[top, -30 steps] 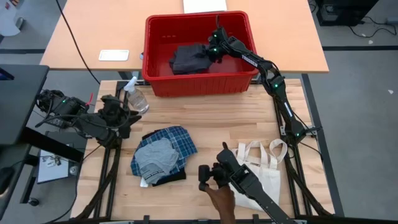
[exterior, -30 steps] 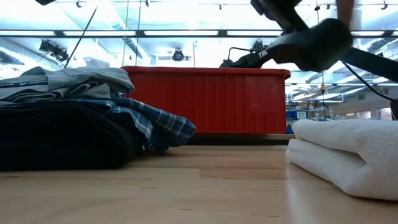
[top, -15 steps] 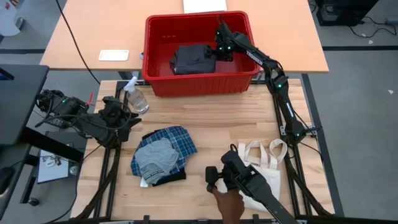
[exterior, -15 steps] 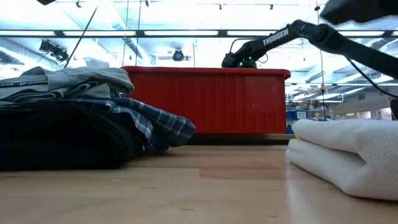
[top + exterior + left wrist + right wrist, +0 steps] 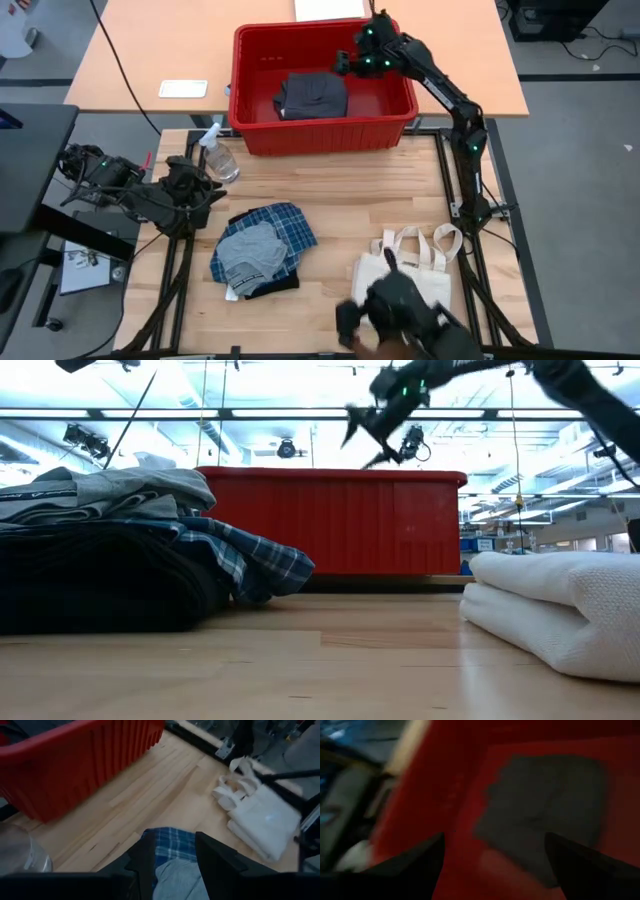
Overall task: Fold laundry
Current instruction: Put the gray shirt into the red bin
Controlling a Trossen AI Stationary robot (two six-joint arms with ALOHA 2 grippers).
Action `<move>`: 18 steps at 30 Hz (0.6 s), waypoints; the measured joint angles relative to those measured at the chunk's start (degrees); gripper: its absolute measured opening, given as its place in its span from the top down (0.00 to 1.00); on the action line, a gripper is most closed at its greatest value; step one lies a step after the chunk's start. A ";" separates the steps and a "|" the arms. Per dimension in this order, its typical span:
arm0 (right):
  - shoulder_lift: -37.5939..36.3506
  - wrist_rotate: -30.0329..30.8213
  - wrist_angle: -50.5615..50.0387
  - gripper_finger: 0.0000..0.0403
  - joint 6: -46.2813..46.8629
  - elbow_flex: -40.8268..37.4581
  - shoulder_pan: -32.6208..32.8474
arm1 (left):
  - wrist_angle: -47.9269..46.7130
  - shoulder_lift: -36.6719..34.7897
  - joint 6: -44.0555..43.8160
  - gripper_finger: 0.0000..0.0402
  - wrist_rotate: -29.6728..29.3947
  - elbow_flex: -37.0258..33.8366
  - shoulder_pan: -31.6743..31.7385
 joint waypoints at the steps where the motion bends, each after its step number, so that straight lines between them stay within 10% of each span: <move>1: -1.17 -1.54 0.09 0.14 -0.33 0.00 1.06 | 0.00 0.14 -0.06 0.64 0.12 -0.79 0.00; 12: -8.11 -15.70 0.07 0.14 -3.78 0.04 17.66 | 28.49 0.40 4.01 0.64 26.02 -26.04 -1.14; 18: -8.07 -17.53 -0.82 0.14 -5.74 -1.59 27.07 | 35.63 -0.12 -4.70 0.64 28.93 -31.30 0.74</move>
